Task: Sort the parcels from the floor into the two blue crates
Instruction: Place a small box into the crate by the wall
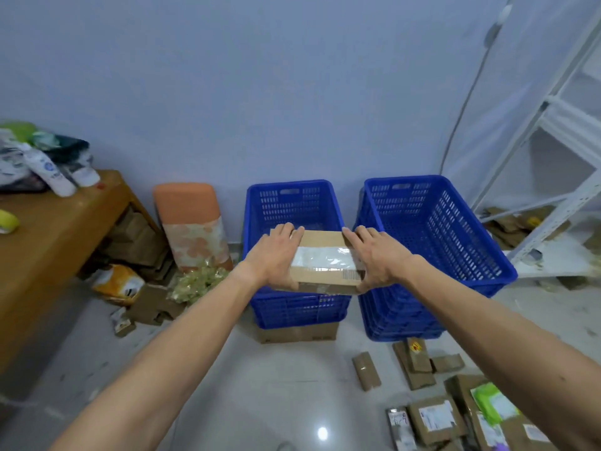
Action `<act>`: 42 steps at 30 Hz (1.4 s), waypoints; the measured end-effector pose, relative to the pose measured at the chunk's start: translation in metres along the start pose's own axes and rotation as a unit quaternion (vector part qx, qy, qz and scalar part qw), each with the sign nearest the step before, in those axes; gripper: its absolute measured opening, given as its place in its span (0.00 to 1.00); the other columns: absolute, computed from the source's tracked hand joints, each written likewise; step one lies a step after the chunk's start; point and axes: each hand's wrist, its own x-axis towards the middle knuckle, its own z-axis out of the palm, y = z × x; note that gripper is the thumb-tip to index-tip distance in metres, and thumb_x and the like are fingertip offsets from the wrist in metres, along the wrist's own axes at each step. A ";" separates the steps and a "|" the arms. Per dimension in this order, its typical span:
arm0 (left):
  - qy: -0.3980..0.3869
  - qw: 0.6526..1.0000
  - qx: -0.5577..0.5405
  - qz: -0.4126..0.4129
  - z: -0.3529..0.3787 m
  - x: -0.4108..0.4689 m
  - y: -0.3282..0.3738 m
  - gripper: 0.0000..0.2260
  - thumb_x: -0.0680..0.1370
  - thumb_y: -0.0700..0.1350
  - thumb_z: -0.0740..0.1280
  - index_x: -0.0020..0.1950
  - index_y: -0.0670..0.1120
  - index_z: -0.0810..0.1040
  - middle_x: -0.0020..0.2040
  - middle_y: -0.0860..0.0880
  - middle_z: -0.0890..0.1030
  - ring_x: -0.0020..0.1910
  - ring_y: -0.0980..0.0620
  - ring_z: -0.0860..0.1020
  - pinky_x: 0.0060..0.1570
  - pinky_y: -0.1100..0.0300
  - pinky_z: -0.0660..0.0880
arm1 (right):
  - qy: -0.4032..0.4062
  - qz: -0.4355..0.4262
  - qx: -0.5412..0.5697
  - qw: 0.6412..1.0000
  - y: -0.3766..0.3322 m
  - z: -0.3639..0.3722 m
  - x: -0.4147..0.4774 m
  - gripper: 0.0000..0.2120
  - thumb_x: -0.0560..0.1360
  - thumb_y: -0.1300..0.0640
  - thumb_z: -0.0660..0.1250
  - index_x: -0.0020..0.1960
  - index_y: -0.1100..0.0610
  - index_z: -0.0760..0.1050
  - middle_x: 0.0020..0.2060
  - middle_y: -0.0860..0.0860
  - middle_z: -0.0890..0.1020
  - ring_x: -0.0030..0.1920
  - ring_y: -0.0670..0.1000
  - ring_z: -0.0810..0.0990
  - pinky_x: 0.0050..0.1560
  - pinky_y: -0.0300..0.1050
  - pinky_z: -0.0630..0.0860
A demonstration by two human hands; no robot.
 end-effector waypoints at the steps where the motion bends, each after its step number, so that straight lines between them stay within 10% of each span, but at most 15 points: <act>1: 0.004 1.000 0.000 -0.004 0.001 -0.001 -0.011 0.59 0.56 0.74 0.63 0.79 0.42 0.54 0.67 0.45 0.66 0.64 0.44 0.69 0.58 0.47 0.77 | 0.005 -0.003 -0.006 1.000 -0.006 -0.004 0.009 0.66 0.58 0.27 0.72 0.79 0.56 0.40 0.69 0.56 0.64 0.66 0.57 0.68 0.68 0.53 0.68; 19: -0.044 0.995 -0.063 -0.060 0.050 0.077 -0.110 0.60 0.57 0.64 0.76 0.80 0.44 0.50 0.70 0.45 0.62 0.68 0.44 0.66 0.63 0.50 0.75 | -0.031 -0.048 -0.012 0.998 0.000 0.009 0.160 0.65 0.58 0.29 0.73 0.79 0.57 0.40 0.68 0.57 0.64 0.65 0.58 0.67 0.68 0.54 0.68; 42: -0.167 0.972 -0.125 -0.106 0.266 0.265 -0.158 0.59 0.63 0.63 0.77 0.81 0.42 0.45 0.73 0.43 0.56 0.73 0.43 0.59 0.70 0.48 0.68 | -0.117 -0.116 0.041 0.985 0.059 0.214 0.387 0.64 0.59 0.31 0.73 0.79 0.59 0.42 0.66 0.58 0.65 0.65 0.60 0.66 0.70 0.58 0.63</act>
